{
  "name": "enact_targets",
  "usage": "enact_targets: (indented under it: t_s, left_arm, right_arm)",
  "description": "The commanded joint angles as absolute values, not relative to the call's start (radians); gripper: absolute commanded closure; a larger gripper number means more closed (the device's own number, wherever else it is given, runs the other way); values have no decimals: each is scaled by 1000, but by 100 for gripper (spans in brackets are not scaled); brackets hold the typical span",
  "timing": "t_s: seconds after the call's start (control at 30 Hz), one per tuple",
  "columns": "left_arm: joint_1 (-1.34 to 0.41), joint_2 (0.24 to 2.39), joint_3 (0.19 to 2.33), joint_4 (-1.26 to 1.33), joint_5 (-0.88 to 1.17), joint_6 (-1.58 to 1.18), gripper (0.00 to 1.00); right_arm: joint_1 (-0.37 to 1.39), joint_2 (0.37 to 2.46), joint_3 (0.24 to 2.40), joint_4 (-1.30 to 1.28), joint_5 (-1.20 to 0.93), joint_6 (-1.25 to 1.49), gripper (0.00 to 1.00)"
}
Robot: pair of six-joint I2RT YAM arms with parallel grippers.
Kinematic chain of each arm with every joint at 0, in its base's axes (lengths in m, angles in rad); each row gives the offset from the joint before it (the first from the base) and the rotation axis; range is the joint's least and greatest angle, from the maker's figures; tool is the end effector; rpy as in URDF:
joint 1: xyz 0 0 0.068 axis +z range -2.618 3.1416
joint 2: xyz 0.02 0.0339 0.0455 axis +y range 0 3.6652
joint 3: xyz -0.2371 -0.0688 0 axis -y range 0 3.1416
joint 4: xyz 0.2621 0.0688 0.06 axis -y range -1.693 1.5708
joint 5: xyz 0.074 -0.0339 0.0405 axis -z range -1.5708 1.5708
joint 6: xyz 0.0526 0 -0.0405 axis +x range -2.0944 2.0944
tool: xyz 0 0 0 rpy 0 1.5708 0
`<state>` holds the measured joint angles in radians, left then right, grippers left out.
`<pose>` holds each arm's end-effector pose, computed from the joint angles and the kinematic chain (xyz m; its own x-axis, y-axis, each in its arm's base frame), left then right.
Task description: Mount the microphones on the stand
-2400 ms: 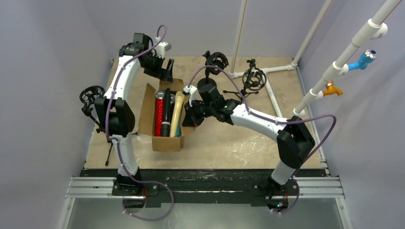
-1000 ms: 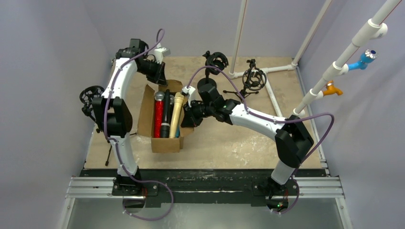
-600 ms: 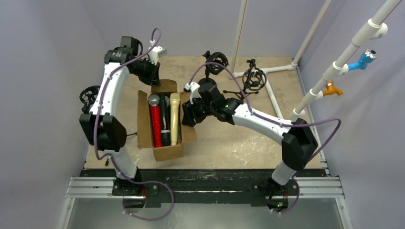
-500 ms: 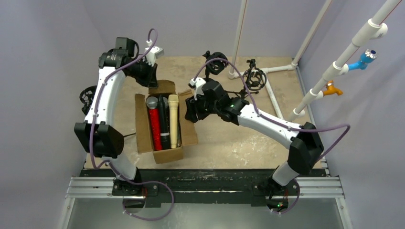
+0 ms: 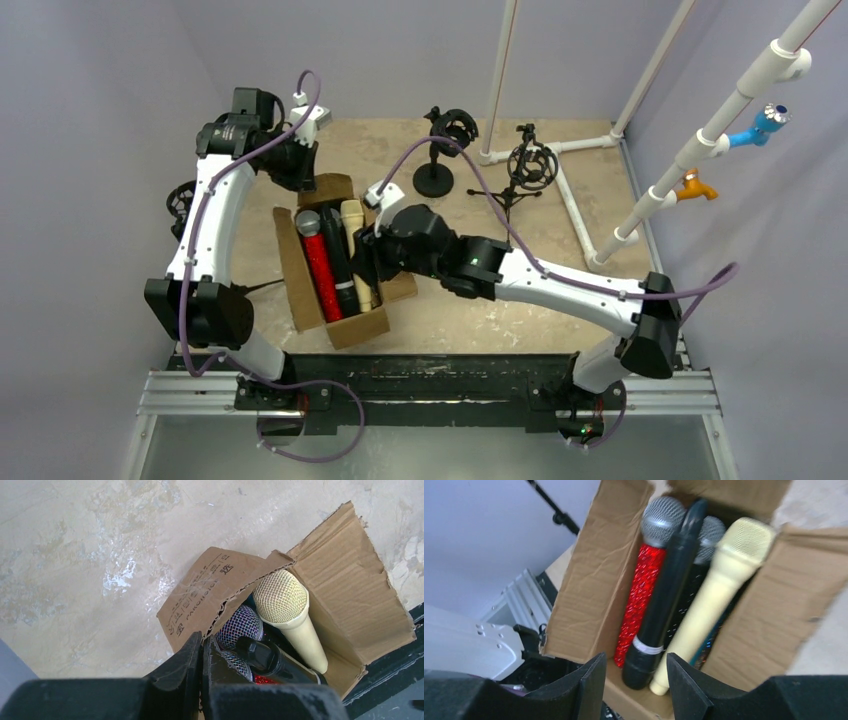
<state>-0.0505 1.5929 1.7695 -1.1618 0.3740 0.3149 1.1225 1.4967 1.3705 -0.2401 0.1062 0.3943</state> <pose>0.3393 -0.0364 0.3532 -0.7144 0.3248 -0.6198 0.4942 0.8613 -0.1183 0.1732 0.3472 0.3312 -0.4711 -0.0982 -0.8766 -0.7281 0.6043 0.3236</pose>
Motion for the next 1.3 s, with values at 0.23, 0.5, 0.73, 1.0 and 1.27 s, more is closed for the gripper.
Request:
enact_targets:
  t_s: [0.23,0.5,0.73,1.0,1.27]
  left_arm:
    - [-43,1546,1799,-1099,375,269,100]
    - [-43,1546,1794,-1098,403,253,100]
    - [-43,1540,1795,-1101,434,235,100]
    - [-44,1530,1802,-1100,472,216,100]
    - [-45,1539,1832,-1084,415,236,100]
  right_arm:
    - [1166,1677,1415,-116,131,461,47]
    - [1164,1767,1455,-86,154,472,47]
    - [1141,1835,1532,-99,211,430,46]
    - [1123,1896,1538,-65,141,458,47]
    - [1123,1825,1535,-46,130,473,86]
